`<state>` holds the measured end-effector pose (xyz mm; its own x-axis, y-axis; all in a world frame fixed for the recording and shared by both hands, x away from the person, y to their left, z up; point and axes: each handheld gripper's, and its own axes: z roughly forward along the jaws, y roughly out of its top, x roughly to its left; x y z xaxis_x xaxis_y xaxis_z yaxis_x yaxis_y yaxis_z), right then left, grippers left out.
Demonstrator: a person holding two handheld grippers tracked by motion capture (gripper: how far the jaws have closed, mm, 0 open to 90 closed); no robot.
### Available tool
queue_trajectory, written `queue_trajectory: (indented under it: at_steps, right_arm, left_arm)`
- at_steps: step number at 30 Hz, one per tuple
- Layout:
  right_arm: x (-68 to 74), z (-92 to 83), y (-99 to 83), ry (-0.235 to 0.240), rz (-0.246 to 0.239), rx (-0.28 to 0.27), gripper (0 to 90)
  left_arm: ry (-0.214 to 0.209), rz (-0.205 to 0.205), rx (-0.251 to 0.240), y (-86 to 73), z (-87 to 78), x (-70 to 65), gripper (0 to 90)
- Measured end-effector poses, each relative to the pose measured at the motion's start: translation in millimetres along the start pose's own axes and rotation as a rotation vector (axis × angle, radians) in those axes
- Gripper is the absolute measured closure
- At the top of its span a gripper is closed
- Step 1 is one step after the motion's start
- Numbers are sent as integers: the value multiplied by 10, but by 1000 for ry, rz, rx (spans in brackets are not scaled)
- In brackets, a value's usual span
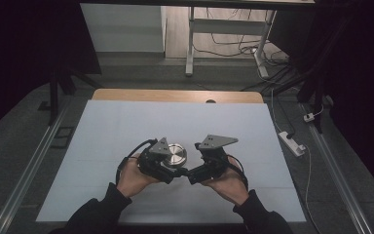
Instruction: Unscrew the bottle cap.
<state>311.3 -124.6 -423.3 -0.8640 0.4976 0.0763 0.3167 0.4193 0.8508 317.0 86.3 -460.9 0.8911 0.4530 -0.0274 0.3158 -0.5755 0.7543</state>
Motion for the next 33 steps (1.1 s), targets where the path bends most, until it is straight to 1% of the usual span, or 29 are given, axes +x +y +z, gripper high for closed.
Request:
queue_trajectory:
  at_steps: [4, 7, 10, 12, 15, 17, 18, 19, 20, 21, 22, 24, 25, 26, 27, 29, 30, 31, 33]
  right_arm:
    - [12, 91, 62, -5, -11, -4, 0]
    - [19, 151, 86, 1, -11, -5, 2]
    - [30, 190, 94, 3, -11, -7, 17]
    - [54, 238, 104, 5, -23, -10, 55]
    - [72, 261, 111, 4, -37, -21, 110]
    - [84, 258, 111, 13, -49, -29, 181]
    - [84, 258, 111, 13, -49, -29, 181]
    - [103, 255, 110, 11, -69, -41, 193]
    - [103, 255, 110, 11, -69, -41, 193]
    - [110, 250, 114, 16, -82, -41, 194]
    - [107, 245, 116, 23, -89, -40, 194]
    - [88, 232, 122, 49, -97, -43, 195]
    - [72, 222, 127, 66, -100, -42, 195]
    - [54, 213, 131, 87, -103, -44, 195]
    - [33, 207, 133, 111, -107, -48, 195]
    - [-8, 199, 142, 156, -116, -44, 195]
    - [-8, 199, 142, 156, -116, -44, 195]
    - [-55, 193, 149, 213, -124, -42, 195]
    - [-121, 194, 151, 284, -128, -45, 195]
  left_arm:
    - [2, -2, 1, 3, 3, -7, 152]
    - [5, 2, 8, 5, 3, -8, 152]
    - [10, -3, 11, 7, 10, -11, 152]
    - [11, 0, 13, 8, 15, -11, 152]
    - [13, -7, 14, 10, 19, -10, 152]
    - [13, -31, -5, 7, 28, -18, 152]
    - [13, -31, -5, 7, 28, -18, 152]
    - [3, -15, 10, 5, 16, -2, 152]
    - [3, -15, 10, 5, 16, -2, 152]
    - [-4, -11, 9, 5, 12, 0, 152]
    - [-18, -3, 9, 9, 1, 1, 152]
    - [-25, -1, 5, 9, -6, 3, 152]
    - [-49, 9, 0, 11, -25, 13, 152]
    - [-49, 9, 0, 11, -25, 13, 152]
    - [-73, 17, -4, 15, -39, 21, 152]
    - [-96, 27, -8, 11, -45, 21, 152]
    - [-96, 27, -8, 11, -45, 21, 152]
    - [-127, 44, -10, 5, -47, 32, 152]
    - [-155, 53, -18, 3, -49, 31, 152]
